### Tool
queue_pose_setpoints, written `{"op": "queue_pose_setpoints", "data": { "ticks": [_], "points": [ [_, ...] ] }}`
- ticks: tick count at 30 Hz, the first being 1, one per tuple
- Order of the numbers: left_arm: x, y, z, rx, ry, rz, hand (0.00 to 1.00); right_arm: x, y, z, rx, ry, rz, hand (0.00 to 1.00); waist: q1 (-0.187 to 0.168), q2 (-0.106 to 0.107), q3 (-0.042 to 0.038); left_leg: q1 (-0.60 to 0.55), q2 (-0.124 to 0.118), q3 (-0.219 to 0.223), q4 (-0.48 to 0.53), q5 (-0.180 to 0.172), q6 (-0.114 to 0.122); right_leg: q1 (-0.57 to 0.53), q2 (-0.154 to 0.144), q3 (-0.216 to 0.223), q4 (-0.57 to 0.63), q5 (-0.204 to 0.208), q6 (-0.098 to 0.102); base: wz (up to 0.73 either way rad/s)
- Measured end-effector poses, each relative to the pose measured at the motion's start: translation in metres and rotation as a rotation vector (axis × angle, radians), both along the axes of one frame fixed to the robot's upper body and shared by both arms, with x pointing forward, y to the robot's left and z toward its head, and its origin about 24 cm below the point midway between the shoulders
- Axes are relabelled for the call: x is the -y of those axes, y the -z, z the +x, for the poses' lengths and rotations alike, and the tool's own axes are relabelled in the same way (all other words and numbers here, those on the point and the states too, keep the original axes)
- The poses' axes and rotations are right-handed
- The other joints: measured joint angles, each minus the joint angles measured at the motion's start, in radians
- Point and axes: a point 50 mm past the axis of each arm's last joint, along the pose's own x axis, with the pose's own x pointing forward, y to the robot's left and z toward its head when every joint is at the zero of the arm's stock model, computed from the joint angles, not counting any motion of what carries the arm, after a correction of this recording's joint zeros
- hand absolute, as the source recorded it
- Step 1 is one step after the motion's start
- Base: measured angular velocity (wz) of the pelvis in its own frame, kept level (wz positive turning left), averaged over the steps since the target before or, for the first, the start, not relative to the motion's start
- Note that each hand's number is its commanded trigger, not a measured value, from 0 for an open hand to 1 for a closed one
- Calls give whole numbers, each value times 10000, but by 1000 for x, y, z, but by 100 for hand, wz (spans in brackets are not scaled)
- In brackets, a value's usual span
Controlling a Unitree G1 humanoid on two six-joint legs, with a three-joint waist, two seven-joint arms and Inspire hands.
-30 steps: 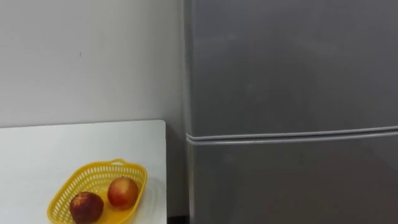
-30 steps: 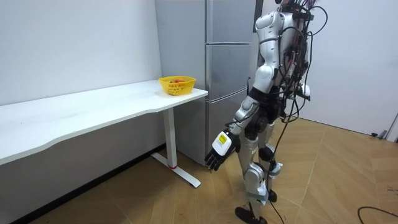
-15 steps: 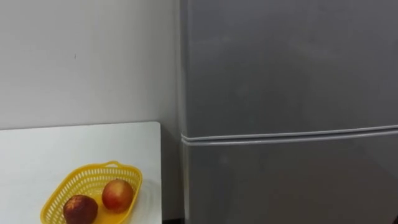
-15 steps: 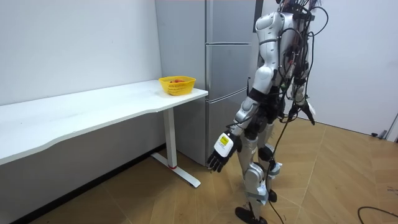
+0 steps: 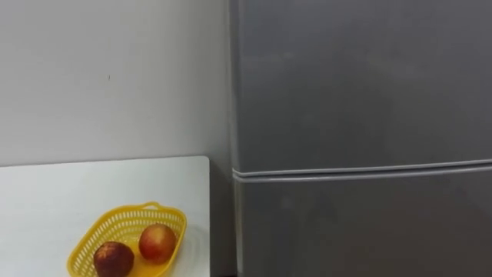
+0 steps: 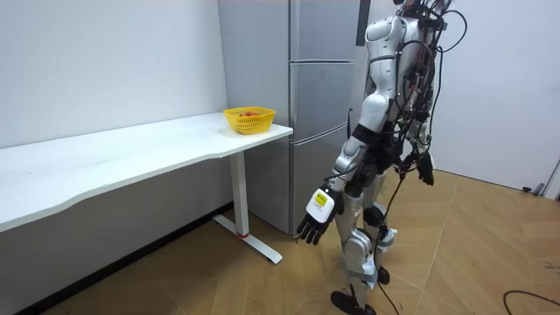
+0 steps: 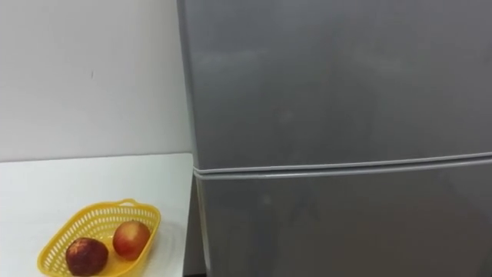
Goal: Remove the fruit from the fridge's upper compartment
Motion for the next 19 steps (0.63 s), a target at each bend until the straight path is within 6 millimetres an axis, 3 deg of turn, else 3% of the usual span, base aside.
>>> {"op": "queue_pose_setpoints", "data": {
  "ticks": [8,12,19],
  "points": [
    [4,2,-3,-419,372,-73,0,-5,3,9,-923,-3415,886,0,220,88,0,30,-8,-30,25,0,0,95,-23,-107,-13,-2,1,1],
    [7,3,-2,-535,581,-292,0,-8,4,12,-1098,-4242,1374,0,264,91,22,132,-23,-70,78,-1,0,185,-47,-146,-21,-102,-7,5],
    [12,4,2,-538,961,-592,0,-8,5,46,-152,-4522,1369,0,305,75,35,64,-33,-248,85,-1,-3,199,-61,-256,11,-148,-7,7]
  ]
}}
